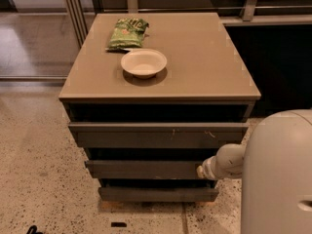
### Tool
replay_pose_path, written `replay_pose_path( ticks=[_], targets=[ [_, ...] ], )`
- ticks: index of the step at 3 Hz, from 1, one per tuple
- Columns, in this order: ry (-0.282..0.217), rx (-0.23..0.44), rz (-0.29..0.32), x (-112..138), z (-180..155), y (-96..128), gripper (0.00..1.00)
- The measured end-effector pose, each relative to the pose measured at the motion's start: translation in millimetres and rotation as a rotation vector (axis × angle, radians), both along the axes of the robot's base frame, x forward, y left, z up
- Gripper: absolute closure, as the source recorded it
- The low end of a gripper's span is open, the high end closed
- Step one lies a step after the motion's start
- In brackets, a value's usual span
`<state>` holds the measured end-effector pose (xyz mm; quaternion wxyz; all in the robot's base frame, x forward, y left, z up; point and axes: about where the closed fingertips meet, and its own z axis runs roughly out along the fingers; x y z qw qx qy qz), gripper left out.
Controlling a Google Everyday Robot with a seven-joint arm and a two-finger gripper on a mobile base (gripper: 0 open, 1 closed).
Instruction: Close middle drawer
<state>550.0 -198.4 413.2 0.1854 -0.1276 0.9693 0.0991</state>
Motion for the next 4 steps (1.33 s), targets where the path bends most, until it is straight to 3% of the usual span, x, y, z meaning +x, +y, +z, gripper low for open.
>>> replay_pose_path(
  ticks=[2,4],
  targets=[
    [0.026,0.051,0.038,-25.7,-6.3,11.8,1.00],
    [-0.065,0.039,0.001,-25.1,8.7,12.5,1.00]
  ],
)
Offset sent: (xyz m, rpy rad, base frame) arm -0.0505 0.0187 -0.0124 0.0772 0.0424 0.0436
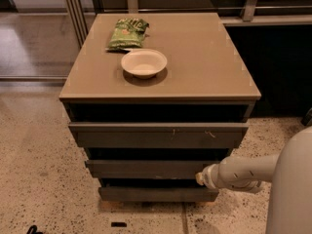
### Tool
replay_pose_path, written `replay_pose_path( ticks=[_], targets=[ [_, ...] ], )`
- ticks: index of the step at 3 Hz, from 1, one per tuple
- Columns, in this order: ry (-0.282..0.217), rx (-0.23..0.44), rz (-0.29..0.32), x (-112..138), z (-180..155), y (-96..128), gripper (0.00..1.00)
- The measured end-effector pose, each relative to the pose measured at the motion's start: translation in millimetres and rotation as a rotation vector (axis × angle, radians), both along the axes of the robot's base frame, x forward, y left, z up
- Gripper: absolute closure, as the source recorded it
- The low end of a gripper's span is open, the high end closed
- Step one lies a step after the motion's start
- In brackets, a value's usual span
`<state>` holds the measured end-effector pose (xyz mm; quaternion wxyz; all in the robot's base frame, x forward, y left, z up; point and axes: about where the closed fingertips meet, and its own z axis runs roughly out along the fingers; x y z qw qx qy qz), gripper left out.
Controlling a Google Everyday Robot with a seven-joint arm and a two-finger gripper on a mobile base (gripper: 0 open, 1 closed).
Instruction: Close middle drawer
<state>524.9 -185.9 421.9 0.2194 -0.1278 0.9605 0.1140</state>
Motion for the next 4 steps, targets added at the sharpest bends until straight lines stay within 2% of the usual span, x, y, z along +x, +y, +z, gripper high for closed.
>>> replay_pose_path(
  ticks=[1,2,3,4],
  targets=[
    [-0.043,-0.015,-0.028,3.0,8.0,-10.5,1.00],
    [-0.065,-0.021,-0.050,5.1,12.5,-17.6,1.00],
    [-0.067,-0.021,-0.051,5.4,12.8,-18.0,1.00],
    [-0.100,-0.031,-0.039,32.8,24.9,-17.0,1.00]
  ],
)
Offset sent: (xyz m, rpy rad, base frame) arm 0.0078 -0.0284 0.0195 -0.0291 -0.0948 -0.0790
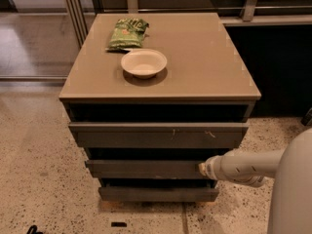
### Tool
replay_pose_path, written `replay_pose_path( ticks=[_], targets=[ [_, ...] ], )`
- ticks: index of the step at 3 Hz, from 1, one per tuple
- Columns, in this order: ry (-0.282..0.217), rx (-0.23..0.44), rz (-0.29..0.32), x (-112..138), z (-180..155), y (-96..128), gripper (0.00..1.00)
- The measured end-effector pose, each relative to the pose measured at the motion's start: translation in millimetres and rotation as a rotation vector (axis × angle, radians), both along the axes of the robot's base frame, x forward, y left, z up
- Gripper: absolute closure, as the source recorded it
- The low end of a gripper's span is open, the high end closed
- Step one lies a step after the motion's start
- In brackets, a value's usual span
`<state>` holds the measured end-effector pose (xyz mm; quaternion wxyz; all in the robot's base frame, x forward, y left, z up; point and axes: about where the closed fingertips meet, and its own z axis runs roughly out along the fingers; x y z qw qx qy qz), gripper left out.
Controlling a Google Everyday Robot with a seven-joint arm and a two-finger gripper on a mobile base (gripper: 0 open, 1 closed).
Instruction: Close middle drawer
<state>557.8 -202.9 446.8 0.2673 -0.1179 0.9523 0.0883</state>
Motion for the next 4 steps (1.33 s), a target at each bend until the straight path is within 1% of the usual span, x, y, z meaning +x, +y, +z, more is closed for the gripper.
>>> replay_pose_path(
  ticks=[1,2,3,4],
  targets=[
    [-0.010,-0.007,0.007,15.6,4.0,1.5,1.00],
    [-0.007,-0.005,0.011,14.0,4.2,2.3,1.00],
    [0.113,0.058,0.143,-28.1,-9.5,24.4,1.00],
    [0.214,0.156,0.207,-82.2,-10.3,33.5,1.00]
  ],
)
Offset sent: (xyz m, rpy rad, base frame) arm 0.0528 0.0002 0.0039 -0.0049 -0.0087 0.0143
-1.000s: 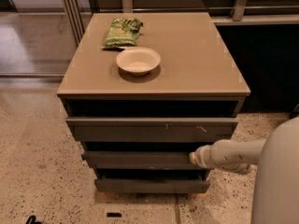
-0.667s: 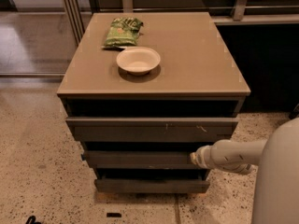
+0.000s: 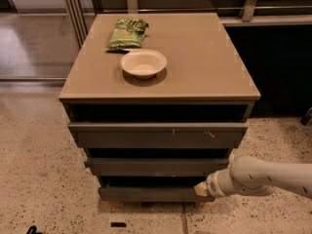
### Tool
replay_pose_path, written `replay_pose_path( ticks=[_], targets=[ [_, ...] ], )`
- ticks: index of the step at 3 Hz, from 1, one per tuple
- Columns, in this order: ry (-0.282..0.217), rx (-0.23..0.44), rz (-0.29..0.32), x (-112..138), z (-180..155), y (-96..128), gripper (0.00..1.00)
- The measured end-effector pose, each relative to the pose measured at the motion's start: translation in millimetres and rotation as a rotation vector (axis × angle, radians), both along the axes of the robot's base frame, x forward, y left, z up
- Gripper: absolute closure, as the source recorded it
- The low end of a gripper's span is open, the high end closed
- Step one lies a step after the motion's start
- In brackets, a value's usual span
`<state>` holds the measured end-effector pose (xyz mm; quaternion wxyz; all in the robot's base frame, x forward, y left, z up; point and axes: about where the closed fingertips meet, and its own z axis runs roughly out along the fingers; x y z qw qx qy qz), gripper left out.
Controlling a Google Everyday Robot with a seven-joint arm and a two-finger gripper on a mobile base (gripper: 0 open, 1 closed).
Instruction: Close middle drawer
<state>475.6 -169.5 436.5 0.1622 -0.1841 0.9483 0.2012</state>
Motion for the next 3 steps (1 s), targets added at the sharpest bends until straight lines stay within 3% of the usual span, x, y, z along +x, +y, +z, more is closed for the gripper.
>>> replay_pose_path(
  ticks=[1,3],
  targets=[
    [0.037,0.021,0.018,-15.3,-0.4,1.1,0.85],
    [0.037,0.021,0.018,-15.4,-0.4,1.2,0.38]
  ],
)
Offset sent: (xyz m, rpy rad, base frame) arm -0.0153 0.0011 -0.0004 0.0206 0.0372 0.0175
